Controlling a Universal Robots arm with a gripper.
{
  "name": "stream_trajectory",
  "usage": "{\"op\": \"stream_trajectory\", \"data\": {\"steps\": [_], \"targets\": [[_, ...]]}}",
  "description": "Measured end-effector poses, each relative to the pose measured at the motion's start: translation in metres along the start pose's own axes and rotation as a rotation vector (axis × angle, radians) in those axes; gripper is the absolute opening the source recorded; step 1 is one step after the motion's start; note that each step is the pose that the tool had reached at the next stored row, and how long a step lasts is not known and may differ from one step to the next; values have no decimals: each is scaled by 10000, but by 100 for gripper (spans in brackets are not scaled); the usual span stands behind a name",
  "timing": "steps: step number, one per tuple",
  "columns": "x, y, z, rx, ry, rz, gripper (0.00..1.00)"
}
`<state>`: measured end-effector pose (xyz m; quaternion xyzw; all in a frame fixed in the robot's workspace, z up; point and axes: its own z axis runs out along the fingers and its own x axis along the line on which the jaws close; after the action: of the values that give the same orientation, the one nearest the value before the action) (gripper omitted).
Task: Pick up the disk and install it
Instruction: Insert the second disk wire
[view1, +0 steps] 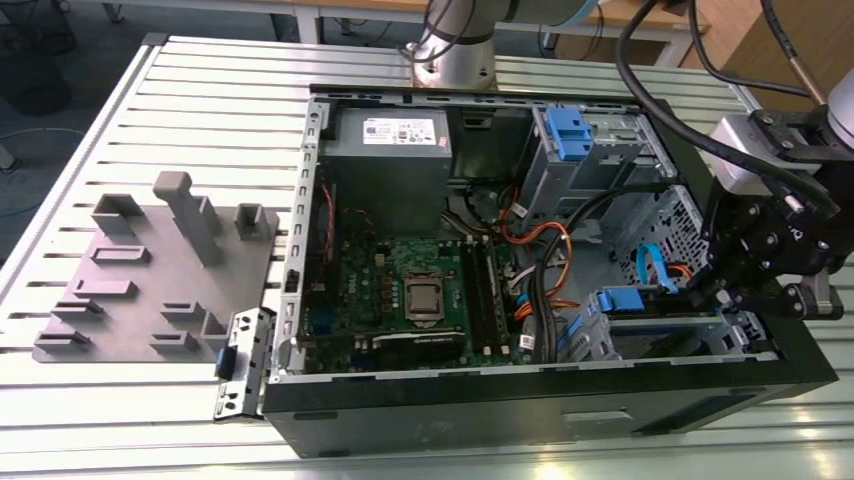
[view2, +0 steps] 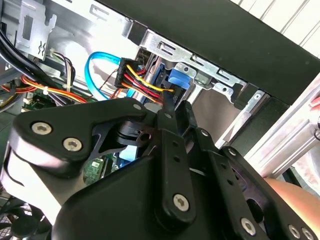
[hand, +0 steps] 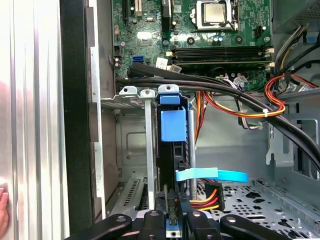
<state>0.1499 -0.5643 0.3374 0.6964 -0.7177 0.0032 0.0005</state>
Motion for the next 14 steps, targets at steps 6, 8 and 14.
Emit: {"op": "stream_trajectory", "data": {"steps": [6,8,14], "targets": [[0,1,19,0,4,0,24],[0,0,22,0,12,0,24],[-7,-25,31,-44,65,-1,24]]}}
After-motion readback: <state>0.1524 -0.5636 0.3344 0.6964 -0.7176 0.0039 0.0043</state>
